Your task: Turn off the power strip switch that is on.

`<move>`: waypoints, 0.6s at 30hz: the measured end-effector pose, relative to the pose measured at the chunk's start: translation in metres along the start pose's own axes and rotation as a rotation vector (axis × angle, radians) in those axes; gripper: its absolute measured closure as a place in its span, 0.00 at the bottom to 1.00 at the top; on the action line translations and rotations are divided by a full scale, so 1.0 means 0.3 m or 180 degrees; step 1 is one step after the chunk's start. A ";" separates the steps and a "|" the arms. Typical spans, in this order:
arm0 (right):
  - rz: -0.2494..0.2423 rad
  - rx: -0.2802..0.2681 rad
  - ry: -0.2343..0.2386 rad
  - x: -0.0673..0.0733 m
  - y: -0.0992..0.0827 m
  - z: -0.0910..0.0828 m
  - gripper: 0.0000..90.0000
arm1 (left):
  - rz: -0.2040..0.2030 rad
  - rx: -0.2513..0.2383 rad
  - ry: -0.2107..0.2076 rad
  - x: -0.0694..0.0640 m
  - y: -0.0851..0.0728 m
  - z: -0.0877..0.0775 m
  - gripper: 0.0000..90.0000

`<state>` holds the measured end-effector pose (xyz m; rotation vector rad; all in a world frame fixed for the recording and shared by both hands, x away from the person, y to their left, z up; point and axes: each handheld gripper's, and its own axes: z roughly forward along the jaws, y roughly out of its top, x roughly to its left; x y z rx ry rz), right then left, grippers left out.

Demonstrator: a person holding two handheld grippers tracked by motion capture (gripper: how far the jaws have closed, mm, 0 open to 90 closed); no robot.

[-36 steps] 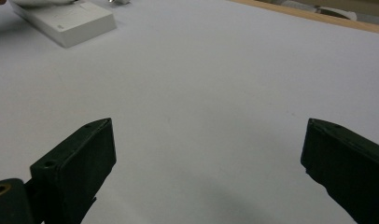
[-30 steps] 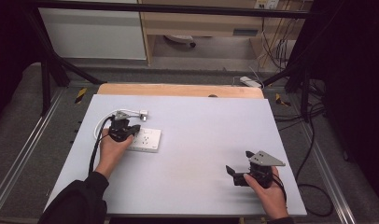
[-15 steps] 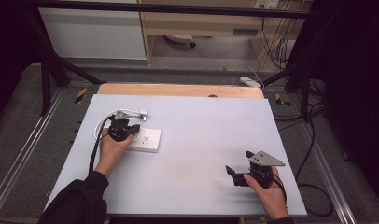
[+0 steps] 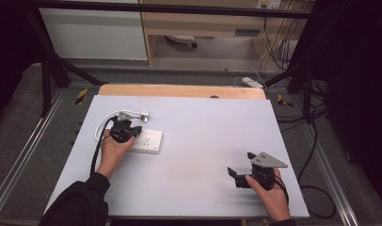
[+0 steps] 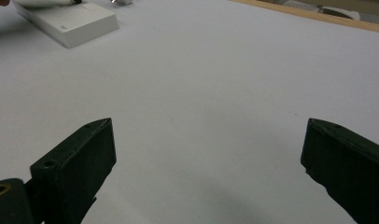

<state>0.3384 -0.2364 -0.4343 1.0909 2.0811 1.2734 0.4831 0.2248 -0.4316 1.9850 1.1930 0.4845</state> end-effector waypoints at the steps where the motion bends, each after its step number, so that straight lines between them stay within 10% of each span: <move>1: -0.0001 -0.0003 0.0000 0.000 0.000 0.000 0.04 | 0.0021 0.0009 0.0001 -0.004 0.002 0.001 1.00; 18: 0.0003 -0.0009 -0.0004 -0.002 0.000 -0.002 0.04 | -0.0017 -0.0059 0.0005 -0.012 0.002 0.013 1.00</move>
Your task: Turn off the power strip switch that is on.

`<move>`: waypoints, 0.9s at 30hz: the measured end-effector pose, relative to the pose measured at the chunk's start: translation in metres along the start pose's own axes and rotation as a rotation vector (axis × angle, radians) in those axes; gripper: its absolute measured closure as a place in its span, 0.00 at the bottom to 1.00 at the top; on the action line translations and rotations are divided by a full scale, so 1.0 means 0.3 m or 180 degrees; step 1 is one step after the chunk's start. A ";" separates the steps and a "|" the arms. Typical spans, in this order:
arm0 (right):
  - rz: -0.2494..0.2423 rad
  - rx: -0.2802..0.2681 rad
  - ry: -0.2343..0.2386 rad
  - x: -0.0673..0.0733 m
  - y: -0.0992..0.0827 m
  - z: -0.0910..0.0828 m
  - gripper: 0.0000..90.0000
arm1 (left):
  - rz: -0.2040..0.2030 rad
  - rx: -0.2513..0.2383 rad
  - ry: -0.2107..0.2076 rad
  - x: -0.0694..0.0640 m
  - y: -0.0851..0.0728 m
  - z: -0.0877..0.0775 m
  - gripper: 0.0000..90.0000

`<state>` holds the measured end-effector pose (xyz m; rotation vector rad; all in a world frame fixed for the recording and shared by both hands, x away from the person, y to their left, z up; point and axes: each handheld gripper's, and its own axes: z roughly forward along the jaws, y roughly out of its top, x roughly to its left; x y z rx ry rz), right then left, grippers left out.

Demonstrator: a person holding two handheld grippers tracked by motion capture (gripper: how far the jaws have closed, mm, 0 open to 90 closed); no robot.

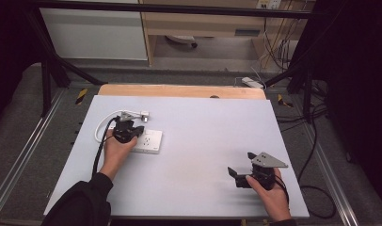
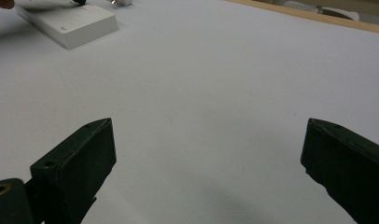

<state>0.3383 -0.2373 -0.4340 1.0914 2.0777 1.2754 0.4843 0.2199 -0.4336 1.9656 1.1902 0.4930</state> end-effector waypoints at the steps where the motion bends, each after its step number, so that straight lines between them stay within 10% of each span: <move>1: 0.0000 0.0000 -0.0001 0.000 0.000 0.000 0.04 | -0.0006 0.0000 -0.0007 0.001 0.000 0.000 1.00; 27: -0.0004 0.0004 0.0009 0.000 0.000 0.004 0.04 | 0.0019 -0.0278 0.0011 0.028 0.040 -0.055 1.00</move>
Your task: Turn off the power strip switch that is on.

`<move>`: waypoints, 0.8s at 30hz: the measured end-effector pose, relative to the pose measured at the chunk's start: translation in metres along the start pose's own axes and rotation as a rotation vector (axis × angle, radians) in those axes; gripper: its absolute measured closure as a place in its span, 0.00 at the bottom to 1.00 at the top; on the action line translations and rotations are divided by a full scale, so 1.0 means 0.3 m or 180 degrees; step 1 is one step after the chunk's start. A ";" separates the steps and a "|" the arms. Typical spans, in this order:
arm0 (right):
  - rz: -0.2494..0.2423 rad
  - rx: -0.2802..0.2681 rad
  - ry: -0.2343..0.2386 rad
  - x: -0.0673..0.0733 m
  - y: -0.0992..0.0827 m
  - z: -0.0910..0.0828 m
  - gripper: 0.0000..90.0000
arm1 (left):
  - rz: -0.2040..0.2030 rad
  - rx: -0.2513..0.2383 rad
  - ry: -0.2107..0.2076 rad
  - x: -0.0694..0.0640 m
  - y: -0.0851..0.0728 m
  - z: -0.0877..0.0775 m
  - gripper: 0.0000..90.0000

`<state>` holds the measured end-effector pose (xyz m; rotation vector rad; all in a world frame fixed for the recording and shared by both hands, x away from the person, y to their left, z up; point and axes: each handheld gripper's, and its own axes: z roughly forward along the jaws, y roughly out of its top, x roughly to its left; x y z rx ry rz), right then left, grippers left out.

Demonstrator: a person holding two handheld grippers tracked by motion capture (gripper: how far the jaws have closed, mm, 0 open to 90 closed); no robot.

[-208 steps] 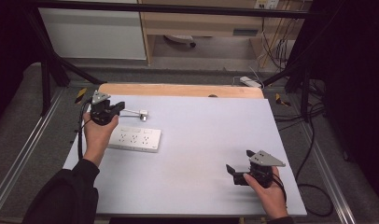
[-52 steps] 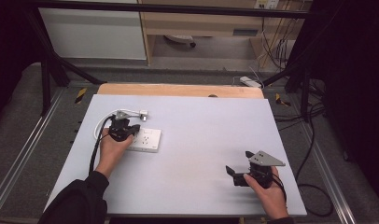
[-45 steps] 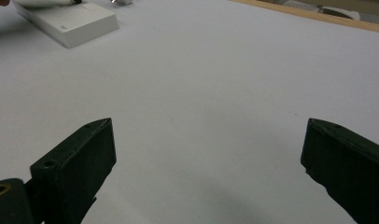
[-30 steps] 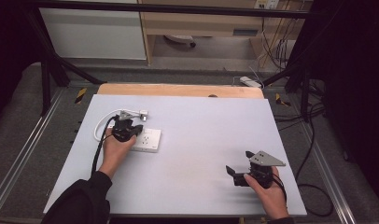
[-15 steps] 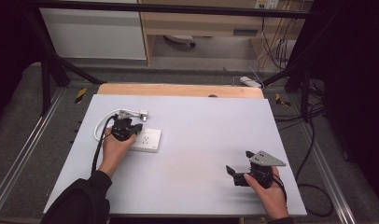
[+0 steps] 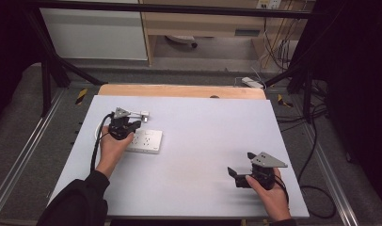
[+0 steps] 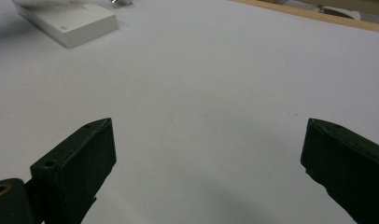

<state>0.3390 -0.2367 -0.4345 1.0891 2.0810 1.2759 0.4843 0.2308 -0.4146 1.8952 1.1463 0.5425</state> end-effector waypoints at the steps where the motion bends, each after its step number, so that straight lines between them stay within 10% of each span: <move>1: 0.0001 0.0000 0.0000 0.000 0.000 0.000 0.04 | 0.0005 -0.0015 0.0000 0.000 0.003 -0.003 1.00; 24: 0.0003 -0.0001 0.0005 0.001 0.000 0.000 0.04 | 0.0007 -0.0148 -0.0013 0.017 0.042 -0.055 1.00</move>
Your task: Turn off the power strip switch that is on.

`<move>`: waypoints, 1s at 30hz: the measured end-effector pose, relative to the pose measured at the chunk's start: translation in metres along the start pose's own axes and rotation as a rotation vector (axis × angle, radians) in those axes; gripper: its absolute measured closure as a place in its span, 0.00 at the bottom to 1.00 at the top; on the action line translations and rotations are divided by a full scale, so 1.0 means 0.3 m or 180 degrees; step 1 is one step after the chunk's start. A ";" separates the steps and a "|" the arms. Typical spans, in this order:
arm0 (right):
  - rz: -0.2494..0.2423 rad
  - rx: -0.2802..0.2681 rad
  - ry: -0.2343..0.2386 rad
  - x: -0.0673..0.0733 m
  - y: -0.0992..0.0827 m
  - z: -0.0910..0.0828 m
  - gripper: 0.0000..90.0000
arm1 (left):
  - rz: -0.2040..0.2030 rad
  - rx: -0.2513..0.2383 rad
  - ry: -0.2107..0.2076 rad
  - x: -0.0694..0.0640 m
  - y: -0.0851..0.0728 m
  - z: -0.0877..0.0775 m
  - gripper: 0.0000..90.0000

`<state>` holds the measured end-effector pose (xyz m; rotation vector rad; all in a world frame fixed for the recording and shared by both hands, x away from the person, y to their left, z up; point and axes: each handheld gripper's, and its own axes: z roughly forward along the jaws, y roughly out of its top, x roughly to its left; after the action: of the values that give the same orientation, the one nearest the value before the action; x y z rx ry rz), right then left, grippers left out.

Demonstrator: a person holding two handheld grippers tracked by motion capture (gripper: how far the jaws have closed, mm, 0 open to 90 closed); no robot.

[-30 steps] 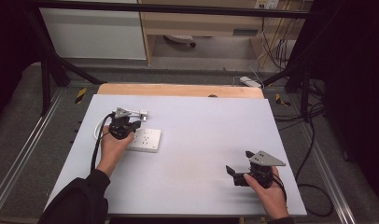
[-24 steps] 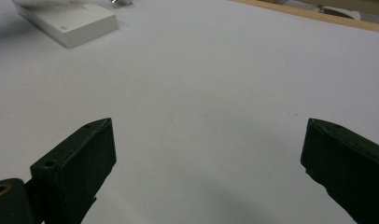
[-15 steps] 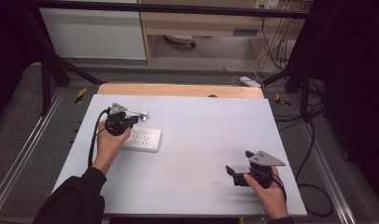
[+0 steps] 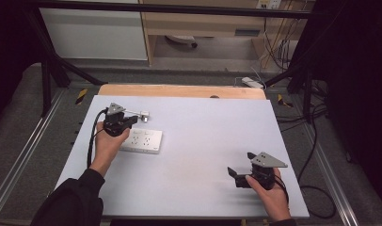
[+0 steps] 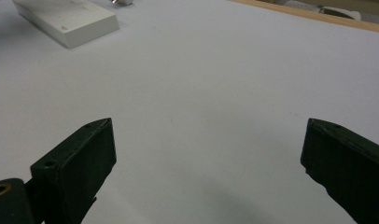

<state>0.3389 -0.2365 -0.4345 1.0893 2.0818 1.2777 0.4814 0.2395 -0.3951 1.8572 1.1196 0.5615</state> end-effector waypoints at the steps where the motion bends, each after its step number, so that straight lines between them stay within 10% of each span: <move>1: 0.0000 0.0000 0.0000 0.000 0.000 0.000 0.04 | -0.0002 -0.0003 0.0001 0.000 0.000 -0.001 1.00; 10: 0.0000 0.0001 0.0002 0.000 0.000 0.000 0.04 | 0.0062 -0.0119 0.0060 -0.003 0.008 -0.019 0.99; 30: -0.0006 0.0014 0.0005 0.000 0.000 0.002 0.04 | -0.0060 -0.0490 0.0179 -0.012 0.034 -0.098 0.34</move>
<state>0.3393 -0.2361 -0.4349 1.0882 2.0874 1.2742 0.4632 0.2473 -0.3709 1.7063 1.0979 0.6737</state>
